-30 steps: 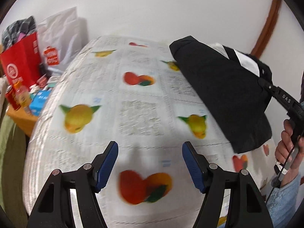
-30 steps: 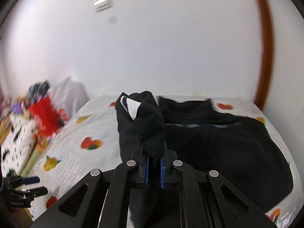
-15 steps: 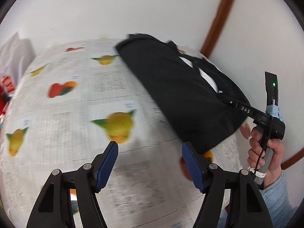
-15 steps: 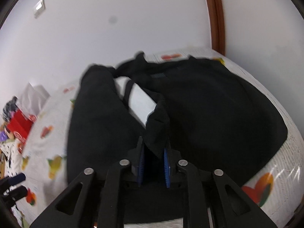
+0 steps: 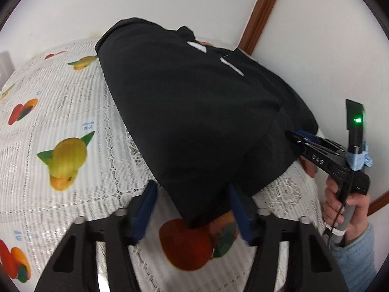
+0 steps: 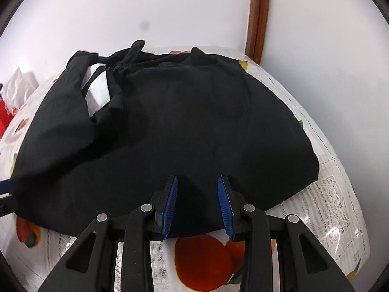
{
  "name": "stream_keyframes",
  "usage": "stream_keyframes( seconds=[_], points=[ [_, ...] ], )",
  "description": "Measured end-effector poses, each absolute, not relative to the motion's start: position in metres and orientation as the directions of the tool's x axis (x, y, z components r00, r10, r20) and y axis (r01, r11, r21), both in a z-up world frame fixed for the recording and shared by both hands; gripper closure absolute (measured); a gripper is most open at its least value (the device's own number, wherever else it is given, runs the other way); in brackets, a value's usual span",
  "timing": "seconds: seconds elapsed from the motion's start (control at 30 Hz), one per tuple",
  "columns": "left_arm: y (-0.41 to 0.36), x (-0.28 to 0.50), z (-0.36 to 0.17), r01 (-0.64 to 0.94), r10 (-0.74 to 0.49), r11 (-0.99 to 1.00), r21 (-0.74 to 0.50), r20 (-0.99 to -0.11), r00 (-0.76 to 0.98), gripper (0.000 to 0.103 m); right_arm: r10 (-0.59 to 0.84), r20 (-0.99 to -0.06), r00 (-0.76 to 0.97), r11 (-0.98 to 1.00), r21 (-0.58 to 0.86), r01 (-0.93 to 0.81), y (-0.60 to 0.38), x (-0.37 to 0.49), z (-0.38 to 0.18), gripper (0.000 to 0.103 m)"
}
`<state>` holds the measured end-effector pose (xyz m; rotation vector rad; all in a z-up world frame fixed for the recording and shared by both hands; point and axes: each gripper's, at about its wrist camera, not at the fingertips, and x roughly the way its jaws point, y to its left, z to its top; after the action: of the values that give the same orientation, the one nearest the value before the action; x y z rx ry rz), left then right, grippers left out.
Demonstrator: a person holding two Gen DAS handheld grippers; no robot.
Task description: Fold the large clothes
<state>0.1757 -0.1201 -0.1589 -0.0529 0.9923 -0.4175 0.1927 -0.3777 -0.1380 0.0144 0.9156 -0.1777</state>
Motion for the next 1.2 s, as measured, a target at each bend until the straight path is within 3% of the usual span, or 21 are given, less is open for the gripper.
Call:
stream_keyframes(
  seconds=[0.37, 0.87, 1.03, 1.13, 1.2],
  points=[
    [-0.094, 0.182, -0.163, 0.197, -0.373, 0.928, -0.317, -0.779, 0.504, 0.093, -0.153, -0.811, 0.565, 0.984, -0.072, 0.163, -0.367, 0.200, -0.139, 0.069],
    [0.010, 0.174, -0.162, 0.088, -0.346, 0.930, -0.357, -0.769, 0.538, 0.096, -0.003, -0.821, 0.571, 0.999, -0.031, -0.039, -0.273, 0.213, -0.140, 0.070],
    [0.019, 0.167, -0.164, 0.140, -0.368, 0.926, -0.349, -0.763, 0.532, 0.094, 0.046, -0.827, 0.561, 0.998, 0.010, -0.068, -0.263, 0.214, -0.127, 0.069],
    [0.015, 0.161, -0.166, 0.164, -0.372, 0.927, -0.338, -0.765, 0.526, 0.091, 0.100, -0.805, 0.585, 0.994, 0.050, -0.101, -0.260, 0.211, -0.111, 0.061],
    [0.012, 0.158, -0.166, 0.175, -0.376, 0.926, -0.336, -0.763, 0.525, 0.089, 0.144, -0.783, 0.605, 0.988, 0.082, -0.130, -0.257, 0.210, -0.099, 0.043]
  ],
)
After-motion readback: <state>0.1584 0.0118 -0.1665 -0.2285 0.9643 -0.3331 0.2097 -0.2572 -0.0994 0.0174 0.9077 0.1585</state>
